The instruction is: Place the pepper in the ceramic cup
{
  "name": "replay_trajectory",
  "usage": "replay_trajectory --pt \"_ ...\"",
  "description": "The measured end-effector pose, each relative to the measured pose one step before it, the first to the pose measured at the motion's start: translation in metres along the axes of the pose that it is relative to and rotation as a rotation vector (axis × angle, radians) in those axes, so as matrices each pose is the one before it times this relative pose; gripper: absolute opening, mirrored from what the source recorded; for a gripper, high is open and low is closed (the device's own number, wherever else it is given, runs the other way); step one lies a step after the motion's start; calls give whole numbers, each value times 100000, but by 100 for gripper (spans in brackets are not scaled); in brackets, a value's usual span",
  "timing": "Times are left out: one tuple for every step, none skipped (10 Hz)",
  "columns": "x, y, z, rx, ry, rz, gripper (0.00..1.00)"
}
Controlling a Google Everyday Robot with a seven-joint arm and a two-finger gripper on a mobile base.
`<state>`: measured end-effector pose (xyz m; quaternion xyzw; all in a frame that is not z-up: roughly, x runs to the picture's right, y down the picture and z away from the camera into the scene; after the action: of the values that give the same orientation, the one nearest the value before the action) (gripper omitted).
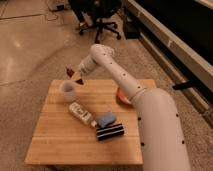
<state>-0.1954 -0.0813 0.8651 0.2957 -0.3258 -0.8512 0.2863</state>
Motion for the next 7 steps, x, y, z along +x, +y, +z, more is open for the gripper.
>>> replay_trajectory --pt "381 13 731 1117 561 -712 0" --pt "181 -6 595 885 277 -39 4" --pt "121 -43 517 863 303 274 11" --pt "106 -155 870 1630 490 663 26" --pt "55 -101 339 815 339 243 33" --pt "75 -110 377 938 433 242 42" --pt "241 -205 438 1273 782 194 54"
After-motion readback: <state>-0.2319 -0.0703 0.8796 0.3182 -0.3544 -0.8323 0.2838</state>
